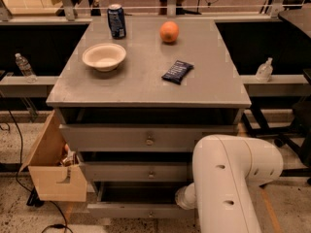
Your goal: Open bottom drawer
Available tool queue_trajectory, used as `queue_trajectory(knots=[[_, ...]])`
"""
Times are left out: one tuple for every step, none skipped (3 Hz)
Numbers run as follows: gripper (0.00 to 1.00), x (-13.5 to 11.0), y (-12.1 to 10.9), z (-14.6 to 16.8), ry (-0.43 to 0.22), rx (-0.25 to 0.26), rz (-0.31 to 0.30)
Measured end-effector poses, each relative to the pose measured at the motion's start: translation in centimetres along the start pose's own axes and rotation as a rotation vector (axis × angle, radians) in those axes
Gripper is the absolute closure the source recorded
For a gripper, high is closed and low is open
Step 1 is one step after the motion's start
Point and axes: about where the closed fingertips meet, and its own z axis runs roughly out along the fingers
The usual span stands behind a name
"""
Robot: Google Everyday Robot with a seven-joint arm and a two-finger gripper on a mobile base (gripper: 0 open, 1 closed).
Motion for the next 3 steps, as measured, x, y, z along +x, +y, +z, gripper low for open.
queue_trajectory(knots=[[1.0,-0.04,-0.06,-0.08,0.0,0.0,0.0],[1.0,-0.05,-0.11,-0.06,0.0,0.0,0.0],[1.0,-0.05,-0.1,-0.06,0.0,0.0,0.0]])
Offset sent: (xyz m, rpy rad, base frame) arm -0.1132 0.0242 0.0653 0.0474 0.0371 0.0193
